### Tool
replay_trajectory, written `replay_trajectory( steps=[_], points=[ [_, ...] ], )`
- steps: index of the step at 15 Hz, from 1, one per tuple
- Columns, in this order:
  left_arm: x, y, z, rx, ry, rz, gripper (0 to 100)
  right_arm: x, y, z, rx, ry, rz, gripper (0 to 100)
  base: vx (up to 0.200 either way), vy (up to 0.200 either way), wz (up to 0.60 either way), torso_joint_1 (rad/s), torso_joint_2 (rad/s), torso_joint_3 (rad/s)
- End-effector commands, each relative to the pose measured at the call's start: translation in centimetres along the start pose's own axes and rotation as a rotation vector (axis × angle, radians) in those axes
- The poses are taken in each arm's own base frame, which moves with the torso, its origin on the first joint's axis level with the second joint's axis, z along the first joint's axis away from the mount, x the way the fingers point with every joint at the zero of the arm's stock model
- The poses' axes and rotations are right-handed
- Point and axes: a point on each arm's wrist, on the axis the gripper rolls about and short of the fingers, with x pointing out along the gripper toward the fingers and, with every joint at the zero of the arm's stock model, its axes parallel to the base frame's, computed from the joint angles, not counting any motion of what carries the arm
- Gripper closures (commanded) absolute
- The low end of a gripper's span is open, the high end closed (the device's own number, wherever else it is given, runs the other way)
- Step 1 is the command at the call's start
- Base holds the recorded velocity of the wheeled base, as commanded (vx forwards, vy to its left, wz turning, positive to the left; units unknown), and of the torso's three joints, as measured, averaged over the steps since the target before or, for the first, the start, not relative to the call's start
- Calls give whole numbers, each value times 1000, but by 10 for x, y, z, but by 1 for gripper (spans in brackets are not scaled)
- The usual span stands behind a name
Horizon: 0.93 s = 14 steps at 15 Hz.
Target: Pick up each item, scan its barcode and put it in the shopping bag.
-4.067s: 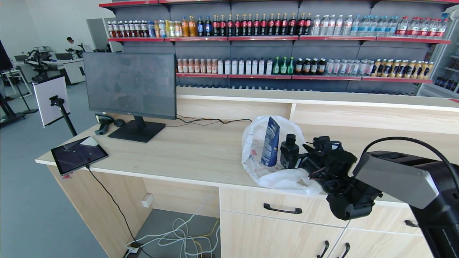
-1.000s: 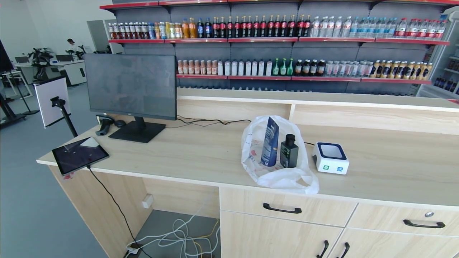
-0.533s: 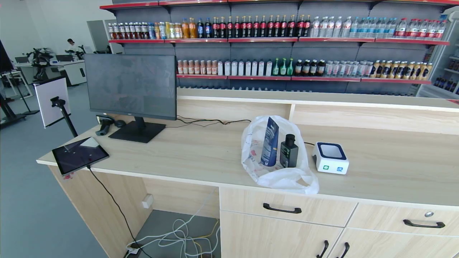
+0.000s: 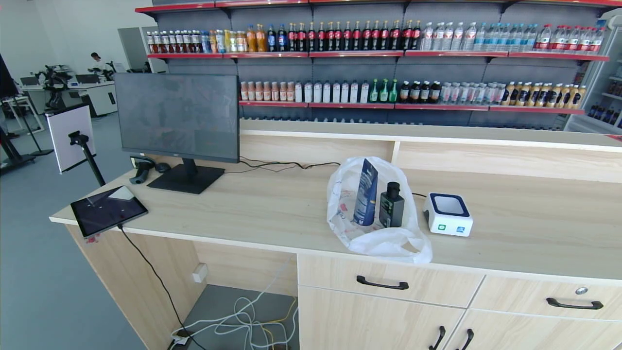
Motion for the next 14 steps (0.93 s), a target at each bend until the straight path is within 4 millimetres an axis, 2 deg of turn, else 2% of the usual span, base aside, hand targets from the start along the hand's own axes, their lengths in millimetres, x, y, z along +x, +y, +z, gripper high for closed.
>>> replay_trajectory(
  steps=[1, 5, 14],
  points=[
    [0, 0, 0, -1, 0, 0, 100, 0, 0, -1, 72, 18, -3, 0, 0, 0, 0, 0, 0, 0],
    [0, 0, 0, -2, 0, 0, 100, -4, -1, -3, 80, -43, 17, 0, 0, 0, 0, 0, 0, 0],
    [0, 0, 0, 1, 0, 0, 100, -4, -1, -3, 81, -43, 17, 0, 0, 0, 0, 0, 0, 0]
  ],
)
